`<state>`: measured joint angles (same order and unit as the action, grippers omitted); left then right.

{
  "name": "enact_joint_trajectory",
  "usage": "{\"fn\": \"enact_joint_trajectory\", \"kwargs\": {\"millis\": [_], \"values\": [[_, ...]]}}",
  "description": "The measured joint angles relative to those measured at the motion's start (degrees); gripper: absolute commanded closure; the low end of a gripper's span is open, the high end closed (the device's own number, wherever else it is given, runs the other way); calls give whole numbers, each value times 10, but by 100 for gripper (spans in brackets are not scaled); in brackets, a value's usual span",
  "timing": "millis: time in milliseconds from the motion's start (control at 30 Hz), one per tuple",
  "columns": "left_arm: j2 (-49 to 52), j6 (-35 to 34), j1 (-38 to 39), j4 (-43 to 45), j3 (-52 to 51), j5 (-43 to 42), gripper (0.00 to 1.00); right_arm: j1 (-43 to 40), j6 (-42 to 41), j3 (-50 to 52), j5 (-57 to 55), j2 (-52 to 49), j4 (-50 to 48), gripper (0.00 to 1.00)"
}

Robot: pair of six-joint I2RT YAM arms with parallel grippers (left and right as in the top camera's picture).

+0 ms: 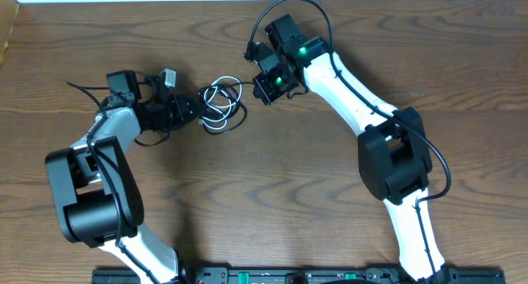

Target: Untangle cables

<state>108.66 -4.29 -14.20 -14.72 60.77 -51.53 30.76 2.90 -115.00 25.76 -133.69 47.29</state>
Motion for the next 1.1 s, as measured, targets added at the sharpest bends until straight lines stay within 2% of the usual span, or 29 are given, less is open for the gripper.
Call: {"fn": "enact_joint_trajectory", "kwargs": {"millis": [300, 533, 633, 700, 800, 967, 1000, 1100], "values": [[0, -44, 64, -8, 0, 167, 70, 2, 0, 0, 1, 0, 0, 99], [0, -56, 96, -5, 0, 240, 71, 2, 0, 0, 2, 0, 1, 99], [0, -65, 106, -1, 0, 263, 81, 2, 0, 0, 2, 0, 2, 98], [0, -66, 111, 0, 0, 274, 92, 2, 0, 0, 2, 0, 2, 97], [0, -65, 115, 3, 0, 283, 93, 2, 0, 0, 2, 0, 2, 96], [-2, -63, 113, 2, 0, 283, 92, 1, -4, 0, 7, 0, 10, 82], [-2, -59, 113, 1, 0, 280, 92, -1, -6, 0, 13, 0, 13, 77], [-4, -31, 105, -2, 0, 252, 93, -9, -6, 1, 45, 0, 18, 53]]}}
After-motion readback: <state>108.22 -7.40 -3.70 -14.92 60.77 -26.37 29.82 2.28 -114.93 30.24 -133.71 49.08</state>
